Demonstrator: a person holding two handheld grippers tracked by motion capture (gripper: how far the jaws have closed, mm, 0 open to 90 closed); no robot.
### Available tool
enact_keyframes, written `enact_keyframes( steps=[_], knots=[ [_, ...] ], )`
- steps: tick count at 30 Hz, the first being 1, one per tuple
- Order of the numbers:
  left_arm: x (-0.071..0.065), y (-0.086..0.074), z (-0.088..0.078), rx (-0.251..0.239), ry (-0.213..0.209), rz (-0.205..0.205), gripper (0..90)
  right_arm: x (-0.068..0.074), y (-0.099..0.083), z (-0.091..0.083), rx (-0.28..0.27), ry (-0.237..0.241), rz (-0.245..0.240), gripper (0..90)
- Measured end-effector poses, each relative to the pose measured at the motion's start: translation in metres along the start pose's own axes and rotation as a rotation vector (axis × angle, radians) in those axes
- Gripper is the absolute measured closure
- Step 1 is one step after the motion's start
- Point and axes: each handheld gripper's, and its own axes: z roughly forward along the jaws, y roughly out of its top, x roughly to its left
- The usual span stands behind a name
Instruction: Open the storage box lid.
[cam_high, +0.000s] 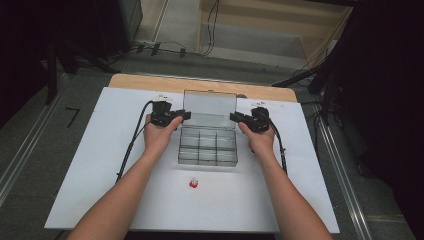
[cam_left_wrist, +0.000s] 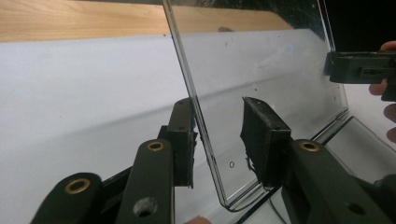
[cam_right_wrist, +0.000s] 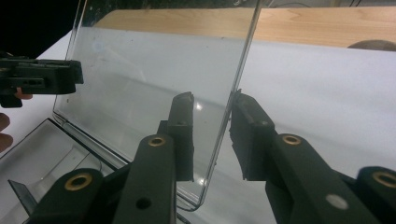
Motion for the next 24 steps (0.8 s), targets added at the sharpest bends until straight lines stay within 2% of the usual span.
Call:
enact_keyframes(
  steps=[7, 16, 24],
  knots=[
    [0.006, -0.001, 0.004, 0.026, -0.018, -0.056, 59.9, -0.003, -0.003, 0.008, 0.021, 0.018, 0.043, 61.2],
    [0.007, -0.001, 0.008, 0.052, -0.006, -0.075, 56.8, -0.006, -0.006, 0.014, 0.033, 0.028, 0.097, 57.4],
    [0.007, -0.001, 0.011, 0.078, -0.001, -0.085, 52.9, -0.008, -0.007, 0.018, 0.058, 0.038, 0.119, 52.6]
  ],
)
